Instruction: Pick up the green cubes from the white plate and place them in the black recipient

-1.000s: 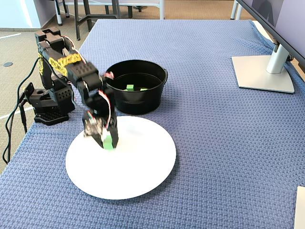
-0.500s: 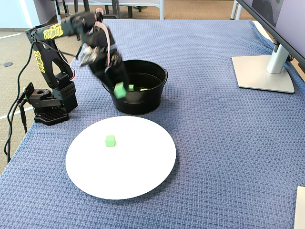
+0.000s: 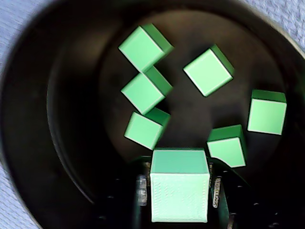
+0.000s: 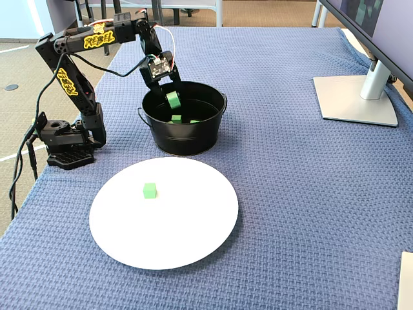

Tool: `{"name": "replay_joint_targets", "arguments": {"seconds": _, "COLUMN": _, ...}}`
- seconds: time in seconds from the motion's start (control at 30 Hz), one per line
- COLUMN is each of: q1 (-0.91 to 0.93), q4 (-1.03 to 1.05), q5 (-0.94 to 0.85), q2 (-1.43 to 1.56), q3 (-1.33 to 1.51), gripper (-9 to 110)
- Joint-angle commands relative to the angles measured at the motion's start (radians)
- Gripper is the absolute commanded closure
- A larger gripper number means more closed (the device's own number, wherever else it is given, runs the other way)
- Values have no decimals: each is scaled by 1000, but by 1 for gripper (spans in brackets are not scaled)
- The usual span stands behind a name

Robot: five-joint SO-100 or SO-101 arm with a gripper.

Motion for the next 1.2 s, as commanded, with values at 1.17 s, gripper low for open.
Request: {"name": "replay_joint_targets", "arguments": {"seconds": 1.17, "q1": 933, "q4": -261, "q5": -828, "q2": -216, "q3": 112, "gripper": 57}}
